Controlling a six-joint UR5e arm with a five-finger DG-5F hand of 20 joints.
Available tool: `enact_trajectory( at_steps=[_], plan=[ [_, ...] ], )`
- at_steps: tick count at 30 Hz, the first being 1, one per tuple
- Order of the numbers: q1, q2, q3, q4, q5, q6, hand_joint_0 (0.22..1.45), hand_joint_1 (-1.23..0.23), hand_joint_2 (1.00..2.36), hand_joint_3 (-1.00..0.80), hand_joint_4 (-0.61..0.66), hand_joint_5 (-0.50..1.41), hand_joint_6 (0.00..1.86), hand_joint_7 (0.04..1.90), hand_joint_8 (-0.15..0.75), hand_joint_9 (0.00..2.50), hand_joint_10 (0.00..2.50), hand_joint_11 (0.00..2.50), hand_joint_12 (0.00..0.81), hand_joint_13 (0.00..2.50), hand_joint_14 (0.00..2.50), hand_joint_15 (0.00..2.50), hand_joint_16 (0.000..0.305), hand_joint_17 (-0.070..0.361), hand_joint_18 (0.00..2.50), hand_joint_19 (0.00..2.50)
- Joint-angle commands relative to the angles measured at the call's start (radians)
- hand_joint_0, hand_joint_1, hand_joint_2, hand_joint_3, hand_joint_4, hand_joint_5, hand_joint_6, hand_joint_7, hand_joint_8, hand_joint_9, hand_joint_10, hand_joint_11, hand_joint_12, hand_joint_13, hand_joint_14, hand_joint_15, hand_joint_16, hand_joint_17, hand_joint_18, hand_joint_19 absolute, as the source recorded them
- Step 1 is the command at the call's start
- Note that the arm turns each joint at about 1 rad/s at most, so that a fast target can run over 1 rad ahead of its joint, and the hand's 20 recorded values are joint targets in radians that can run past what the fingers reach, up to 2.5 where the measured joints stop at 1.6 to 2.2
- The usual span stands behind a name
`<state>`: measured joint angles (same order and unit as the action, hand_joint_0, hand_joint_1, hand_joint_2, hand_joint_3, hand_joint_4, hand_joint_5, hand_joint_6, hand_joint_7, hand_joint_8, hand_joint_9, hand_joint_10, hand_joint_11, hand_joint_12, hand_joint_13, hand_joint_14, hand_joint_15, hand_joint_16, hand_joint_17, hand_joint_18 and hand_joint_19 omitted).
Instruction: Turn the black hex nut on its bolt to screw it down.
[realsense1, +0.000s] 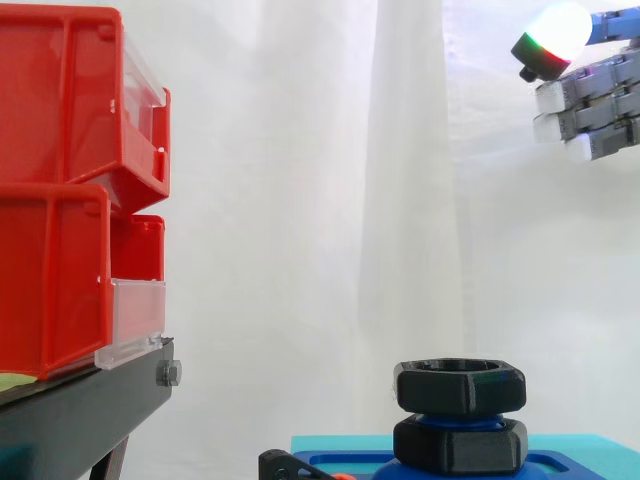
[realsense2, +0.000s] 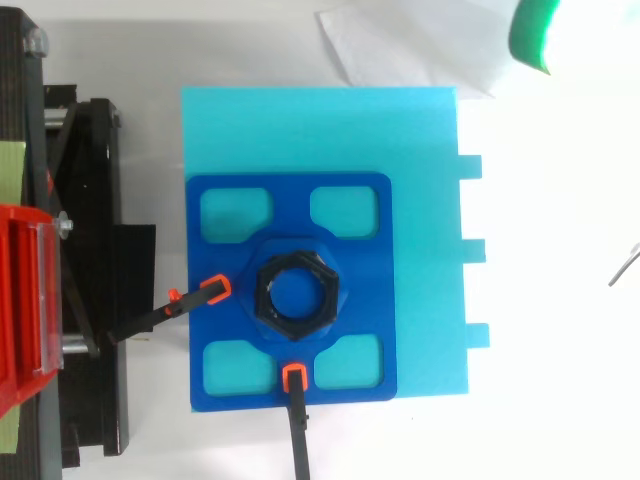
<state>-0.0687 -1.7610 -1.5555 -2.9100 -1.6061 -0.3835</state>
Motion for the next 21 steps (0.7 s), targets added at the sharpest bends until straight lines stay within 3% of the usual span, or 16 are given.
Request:
enact_trajectory(
  at_steps=[1, 21],
  plan=[
    [0.000, 0.000, 0.000, 0.000, 0.000, 0.000, 0.54, -0.64, 1.00, -0.50, 0.21, -0.20, 0.50, 0.77, 0.271, 0.59, 0.00, 0.19, 0.326, 0.44, 0.00, 0.12, 0.048, 0.109, 0.41, 0.25],
    [0.000, 0.000, 0.002, -0.002, 0.000, 0.000, 0.53, -0.62, 1.00, -0.50, 0.21, -0.20, 0.50, 0.77, 0.274, 0.61, 0.00, 0.19, 0.323, 0.44, 0.00, 0.11, 0.048, 0.108, 0.39, 0.23]
  ],
)
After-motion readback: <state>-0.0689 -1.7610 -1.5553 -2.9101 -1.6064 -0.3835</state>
